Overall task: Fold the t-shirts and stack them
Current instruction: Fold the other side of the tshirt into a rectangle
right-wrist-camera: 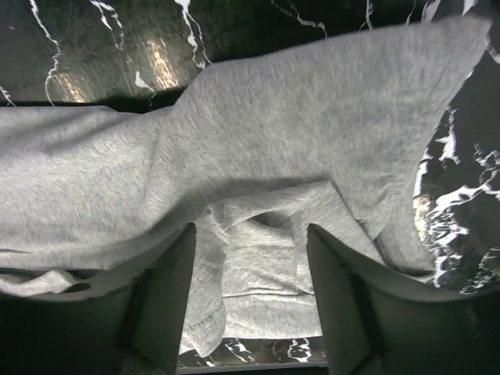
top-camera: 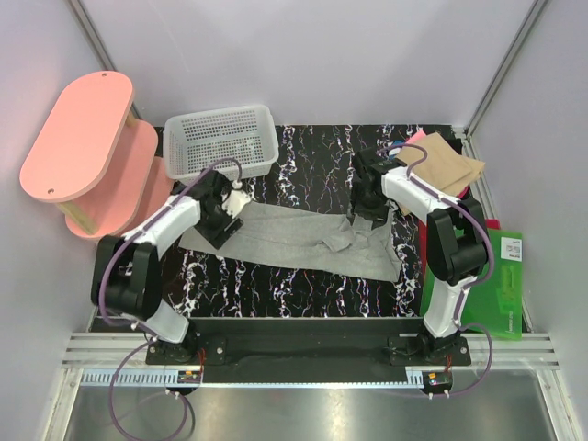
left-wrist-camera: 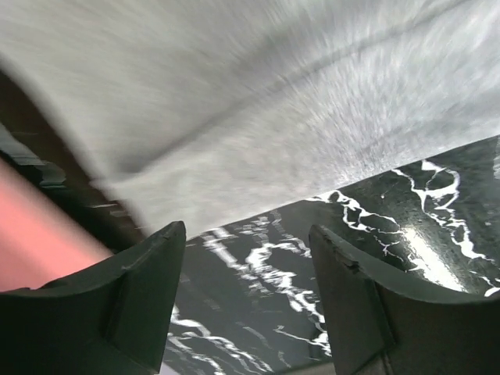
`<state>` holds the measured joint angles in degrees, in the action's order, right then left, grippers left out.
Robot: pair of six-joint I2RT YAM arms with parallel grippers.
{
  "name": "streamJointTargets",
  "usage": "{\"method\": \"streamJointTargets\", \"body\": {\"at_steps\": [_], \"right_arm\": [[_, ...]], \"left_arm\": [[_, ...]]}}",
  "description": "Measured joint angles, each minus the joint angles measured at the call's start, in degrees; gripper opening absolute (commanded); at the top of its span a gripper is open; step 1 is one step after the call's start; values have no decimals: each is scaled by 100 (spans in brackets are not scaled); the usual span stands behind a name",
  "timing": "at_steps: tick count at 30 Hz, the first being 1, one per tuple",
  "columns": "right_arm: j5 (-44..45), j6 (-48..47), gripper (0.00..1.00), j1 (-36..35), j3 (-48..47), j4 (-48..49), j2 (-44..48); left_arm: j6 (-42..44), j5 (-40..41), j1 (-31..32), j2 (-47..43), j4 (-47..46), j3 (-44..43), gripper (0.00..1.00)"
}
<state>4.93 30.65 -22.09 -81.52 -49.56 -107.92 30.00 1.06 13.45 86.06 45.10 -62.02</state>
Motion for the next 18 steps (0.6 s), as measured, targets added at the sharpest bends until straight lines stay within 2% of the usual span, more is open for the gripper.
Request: {"method": "streamJointTargets", "body": {"at_steps": [2,6,10,15,18], "right_arm": [[7,-24,77,37,-87,-26,-9],[173,-90,77,48,-227,-90,4],[260,-120,76,39,-127,-173,282],[131,-162,72,-118,769,-111,1753],[-55,-190,72,-511,1178,-83,2551]], "left_arm": [[-13,31,-28,450,-37,179,68],[-13,186,-61,890,-138,328,67],[-13,271,-103,957,-328,328,67],[-9,326,-164,957,-485,361,66],[-9,343,-181,957,-527,426,66]]}}
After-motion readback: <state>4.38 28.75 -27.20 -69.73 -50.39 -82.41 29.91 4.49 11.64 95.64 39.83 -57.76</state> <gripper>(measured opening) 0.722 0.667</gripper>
